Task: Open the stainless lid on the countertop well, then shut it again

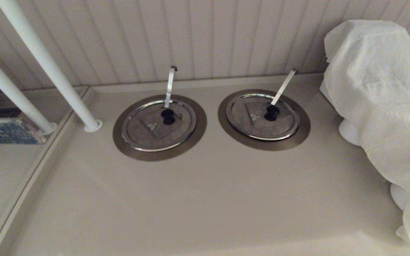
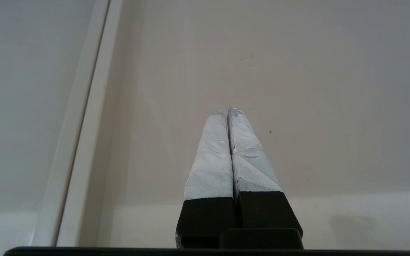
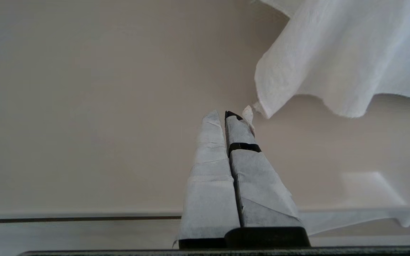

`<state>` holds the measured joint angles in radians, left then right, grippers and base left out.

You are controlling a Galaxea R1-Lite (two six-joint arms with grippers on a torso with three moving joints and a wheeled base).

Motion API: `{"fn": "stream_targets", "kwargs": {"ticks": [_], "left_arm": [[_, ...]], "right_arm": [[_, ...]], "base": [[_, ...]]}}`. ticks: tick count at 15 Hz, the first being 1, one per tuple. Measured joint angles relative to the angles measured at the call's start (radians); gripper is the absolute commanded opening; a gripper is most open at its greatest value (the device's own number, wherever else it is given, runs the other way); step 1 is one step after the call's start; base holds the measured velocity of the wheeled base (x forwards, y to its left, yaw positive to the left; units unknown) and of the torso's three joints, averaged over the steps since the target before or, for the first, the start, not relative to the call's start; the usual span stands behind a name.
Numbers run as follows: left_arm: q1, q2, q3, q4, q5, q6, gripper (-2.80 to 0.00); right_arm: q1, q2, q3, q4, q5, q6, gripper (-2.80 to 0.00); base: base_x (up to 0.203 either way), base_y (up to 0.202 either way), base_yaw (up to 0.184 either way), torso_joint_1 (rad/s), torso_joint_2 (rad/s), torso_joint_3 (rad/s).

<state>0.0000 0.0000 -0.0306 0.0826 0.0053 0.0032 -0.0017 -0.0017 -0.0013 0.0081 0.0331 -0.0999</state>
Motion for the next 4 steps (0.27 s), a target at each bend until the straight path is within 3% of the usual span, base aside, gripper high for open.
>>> {"fn": "stream_targets", "kwargs": {"ticks": [4], "left_arm": [[0.000,0.000,0.000,0.000,0.000,0.000,-2.80]], "right_arm": [[0.000,0.000,0.001,-0.001,0.001,-0.008,-2.80]], "base": [[0.000,0.000,0.000,0.000,0.00,0.000]]}}
